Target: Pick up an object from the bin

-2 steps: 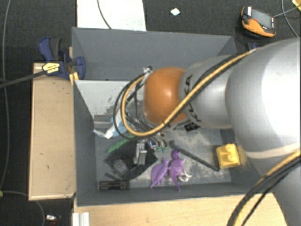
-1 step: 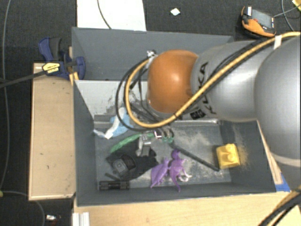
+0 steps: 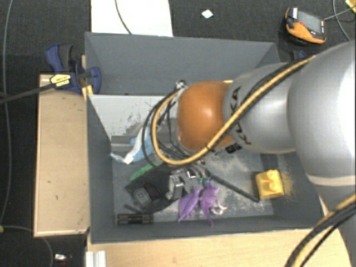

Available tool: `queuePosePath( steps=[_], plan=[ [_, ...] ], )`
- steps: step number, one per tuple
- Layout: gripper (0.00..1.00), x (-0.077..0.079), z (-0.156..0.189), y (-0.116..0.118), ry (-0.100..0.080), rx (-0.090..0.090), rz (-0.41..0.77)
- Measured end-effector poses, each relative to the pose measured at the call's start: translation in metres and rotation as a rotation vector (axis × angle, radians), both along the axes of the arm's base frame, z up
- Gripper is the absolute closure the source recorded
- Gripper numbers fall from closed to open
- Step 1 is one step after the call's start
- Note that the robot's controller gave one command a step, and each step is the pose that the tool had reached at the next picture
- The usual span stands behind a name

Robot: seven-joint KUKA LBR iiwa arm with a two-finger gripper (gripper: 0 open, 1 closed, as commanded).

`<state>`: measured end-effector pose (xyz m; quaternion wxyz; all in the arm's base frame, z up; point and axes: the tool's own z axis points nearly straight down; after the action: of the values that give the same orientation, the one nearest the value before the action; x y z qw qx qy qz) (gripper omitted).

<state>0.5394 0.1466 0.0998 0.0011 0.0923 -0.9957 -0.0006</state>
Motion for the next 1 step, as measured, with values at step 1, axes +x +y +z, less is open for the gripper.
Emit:
queuePosePath(
  steps=[1],
  plan=[
    [0.0,-0.0068,-0.0287,0.0052,-0.024,0.008,-0.106]
  ],
)
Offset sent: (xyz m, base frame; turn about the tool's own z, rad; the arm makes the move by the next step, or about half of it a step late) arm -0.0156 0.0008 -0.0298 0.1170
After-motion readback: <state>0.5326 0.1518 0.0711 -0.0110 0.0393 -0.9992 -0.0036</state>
